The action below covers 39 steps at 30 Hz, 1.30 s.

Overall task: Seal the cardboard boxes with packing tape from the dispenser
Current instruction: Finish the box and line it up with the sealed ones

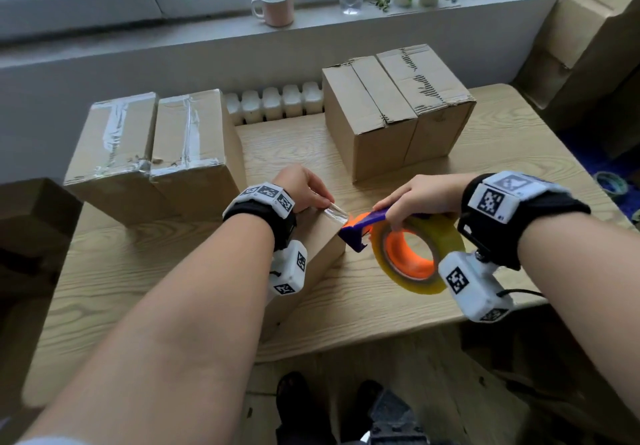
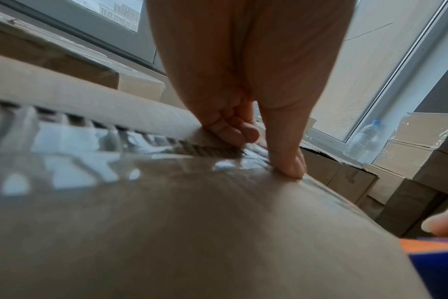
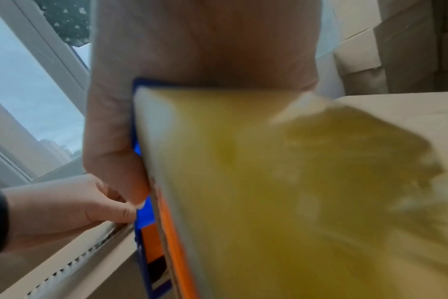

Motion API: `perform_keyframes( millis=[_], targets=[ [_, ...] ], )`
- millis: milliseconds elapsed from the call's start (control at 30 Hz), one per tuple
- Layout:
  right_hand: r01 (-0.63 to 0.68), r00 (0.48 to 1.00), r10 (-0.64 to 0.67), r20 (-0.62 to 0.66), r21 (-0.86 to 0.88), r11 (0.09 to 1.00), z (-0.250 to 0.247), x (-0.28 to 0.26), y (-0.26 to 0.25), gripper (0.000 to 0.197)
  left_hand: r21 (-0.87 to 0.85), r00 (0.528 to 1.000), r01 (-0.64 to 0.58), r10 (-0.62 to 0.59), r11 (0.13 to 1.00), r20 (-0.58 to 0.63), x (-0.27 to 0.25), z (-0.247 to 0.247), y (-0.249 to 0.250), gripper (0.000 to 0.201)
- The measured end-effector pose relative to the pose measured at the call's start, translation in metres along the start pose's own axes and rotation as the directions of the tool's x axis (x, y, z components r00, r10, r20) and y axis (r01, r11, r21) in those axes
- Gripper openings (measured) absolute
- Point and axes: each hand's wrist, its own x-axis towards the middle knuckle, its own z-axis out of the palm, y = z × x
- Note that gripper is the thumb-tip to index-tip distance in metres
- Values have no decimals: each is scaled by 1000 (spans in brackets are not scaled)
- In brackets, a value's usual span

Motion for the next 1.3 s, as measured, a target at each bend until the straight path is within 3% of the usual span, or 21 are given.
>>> perform_keyframes(
  millis=[100,167,233,267,300,400,467,633,900,1100,1300],
  targets=[
    [8,1000,-11,-25,-106,994,-4,1,-5,35,9,1000,7,-7,1000,-4,-2,0,2,9],
    [-1,992,-39,-116,-324,946,0,2,-16,36,20,1000,7,-7,1000,-14,-3,0,4,8],
    [-35,985,-85,-151,-654,756,15,6,-24,34,15,1000,9,-8,1000,-24,-3,1,3,10],
    [-46,982,-107,-157,-742,669,26,11,-21,34,11,1000,6,-5,1000,-26,-3,1,3,11],
    [-60,977,-115,-178,-754,655,35,16,-15,37,13,1000,-1,1,1000,-28,-3,1,3,11],
    [-85,950,-104,-295,-565,821,42,27,2,48,23,999,-18,19,1000,-29,-3,0,2,11],
    [-82,931,-115,-347,-504,860,38,35,8,48,41,1000,-13,14,999,-17,-2,0,3,11],
    [-123,953,-24,-301,-461,879,41,63,23,57,53,1000,-7,7,999,0,0,-3,3,11],
    [-117,960,-21,-279,-469,875,74,95,48,35,47,1000,3,-4,999,13,0,-5,4,9],
    [-72,979,-28,-200,-474,878,86,100,47,53,53,1000,16,-17,998,20,1,-6,6,10],
    [-61,988,1,-153,-387,920,83,100,44,50,58,1000,2,-3,998,20,0,-7,4,11]
  ],
)
